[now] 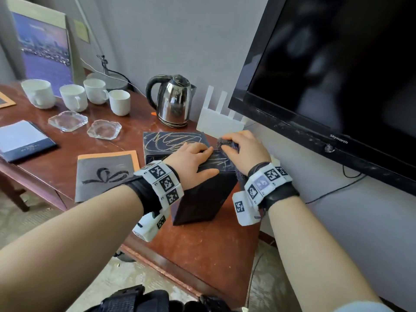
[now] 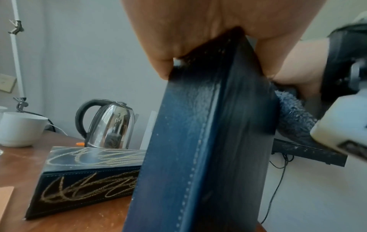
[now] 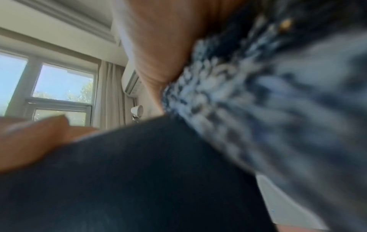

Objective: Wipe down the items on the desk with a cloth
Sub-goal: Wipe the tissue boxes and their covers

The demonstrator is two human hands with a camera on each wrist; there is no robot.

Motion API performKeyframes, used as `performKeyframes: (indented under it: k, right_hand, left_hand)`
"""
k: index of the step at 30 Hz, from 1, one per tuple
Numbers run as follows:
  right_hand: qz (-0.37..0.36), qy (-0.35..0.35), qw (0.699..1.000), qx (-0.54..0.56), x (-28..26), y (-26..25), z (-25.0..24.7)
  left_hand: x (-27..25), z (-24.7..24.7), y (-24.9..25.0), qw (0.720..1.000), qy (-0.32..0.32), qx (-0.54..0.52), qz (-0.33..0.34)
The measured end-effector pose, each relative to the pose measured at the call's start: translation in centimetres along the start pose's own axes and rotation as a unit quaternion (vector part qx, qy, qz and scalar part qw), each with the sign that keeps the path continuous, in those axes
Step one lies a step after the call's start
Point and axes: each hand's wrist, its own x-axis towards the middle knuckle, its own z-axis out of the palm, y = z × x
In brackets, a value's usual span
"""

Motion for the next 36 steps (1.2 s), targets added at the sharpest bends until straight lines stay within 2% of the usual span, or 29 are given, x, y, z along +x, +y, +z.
performKeyframes:
  k: [2,6,11,14,16,18,21,25,28,31,34,36]
  right_hand:
    - [0.008,-0.009,1.0,-0.014,-0.2,0.4,0.5]
    - [-0.01,-0.041,0.998,0.05,-0.2,1.2,0.4]
    - [-0.023,0.007,0.999,0.028,-1.3,1.7,0.3]
    - [-0.056,0.028,0.998,0.03,-2.8,2.4,-0.3]
    - [-0.088,0.007,0.996,0.008,-3.9,2.7,-1.1]
    - [-0.107,-0.042,0.993,-0.008,-4.7,2.8,-2.2]
    - [-0.101,-0.09,0.991,-0.022,-4.5,2.9,-4.0]
    - [-0.034,0.012,0.999,-0.032,-1.7,2.5,-3.7]
    - [-0.008,-0.01,0.999,-0.051,-1.4,2.0,-1.2]
    - [-0.034,0.004,0.999,-0.002,-3.7,2.3,-0.9]
    - [-0.092,-0.062,0.994,-0.01,-5.8,2.9,-2.8]
    - [-0.098,-0.103,0.989,-0.028,-5.9,3.1,-4.1]
  left_hand:
    - [0.2,0.1,-0.1,1.0,-0.007,-0.016,-0.003]
    - [0.2,0.4,-0.1,1.0,0.016,-0.012,-0.001]
    - [0.2,0.4,0.0,1.0,0.02,-0.022,0.003]
    - [0.3,0.5,-0.1,1.0,0.009,-0.022,0.005]
    - [0.4,0.5,-0.1,1.0,0.007,-0.015,0.001]
    - [0.5,0.4,-0.1,1.0,0.003,-0.012,-0.002]
    - [0.4,0.4,-0.1,1.0,-0.003,-0.012,0.001]
    - [0.5,0.3,-0.1,1.0,0.001,-0.015,0.011]
    - [0.4,0.3,-0.1,1.0,0.008,-0.019,0.008]
    - [0.4,0.3,-0.1,1.0,0.007,-0.015,0.009]
    - [0.4,0.4,-0.1,1.0,0.003,-0.01,0.009]
    - [0.4,0.3,0.0,1.0,0.001,-0.005,0.011]
